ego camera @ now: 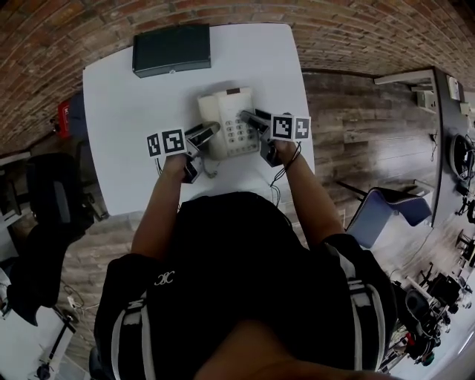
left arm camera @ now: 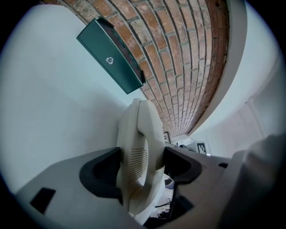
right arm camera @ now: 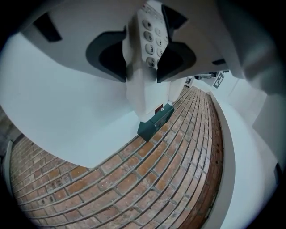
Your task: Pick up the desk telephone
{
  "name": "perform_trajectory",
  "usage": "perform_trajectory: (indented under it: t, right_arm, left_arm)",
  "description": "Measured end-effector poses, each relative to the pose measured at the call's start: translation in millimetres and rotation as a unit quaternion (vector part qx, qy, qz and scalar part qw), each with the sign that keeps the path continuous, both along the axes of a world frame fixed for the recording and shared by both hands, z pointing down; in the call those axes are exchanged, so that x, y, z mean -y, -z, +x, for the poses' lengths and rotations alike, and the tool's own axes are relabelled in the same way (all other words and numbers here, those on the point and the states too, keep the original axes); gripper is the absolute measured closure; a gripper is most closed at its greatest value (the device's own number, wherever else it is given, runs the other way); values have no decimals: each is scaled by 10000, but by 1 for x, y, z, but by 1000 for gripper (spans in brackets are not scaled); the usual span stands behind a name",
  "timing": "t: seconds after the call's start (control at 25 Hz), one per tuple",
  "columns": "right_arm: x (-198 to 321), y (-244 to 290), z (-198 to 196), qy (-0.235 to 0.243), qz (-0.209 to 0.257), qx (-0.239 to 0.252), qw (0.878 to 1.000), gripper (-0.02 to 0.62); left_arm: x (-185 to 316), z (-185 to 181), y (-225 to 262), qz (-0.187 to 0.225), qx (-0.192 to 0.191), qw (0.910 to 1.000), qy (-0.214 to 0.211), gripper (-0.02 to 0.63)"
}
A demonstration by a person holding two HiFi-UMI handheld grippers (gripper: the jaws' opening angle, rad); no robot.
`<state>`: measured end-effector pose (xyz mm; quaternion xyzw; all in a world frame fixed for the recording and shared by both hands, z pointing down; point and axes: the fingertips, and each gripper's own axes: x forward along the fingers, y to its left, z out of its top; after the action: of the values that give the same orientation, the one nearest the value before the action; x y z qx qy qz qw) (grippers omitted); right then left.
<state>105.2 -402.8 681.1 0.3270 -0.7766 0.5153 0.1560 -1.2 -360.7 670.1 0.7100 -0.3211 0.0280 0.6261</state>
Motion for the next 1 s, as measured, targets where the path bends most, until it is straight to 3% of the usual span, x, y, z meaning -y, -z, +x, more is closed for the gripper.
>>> perform_trajectory:
  t: [0.52, 1.0]
  right_arm:
    - [-6, 63, -11, -95, 540, 242, 9982, 388]
    - [-22, 170, -25, -157, 1593, 309, 9866, 388]
  left_arm:
    - [-5, -12, 66, 857, 375, 9956, 73, 301]
    - [-24, -28, 170, 2021, 560, 9774, 257, 304]
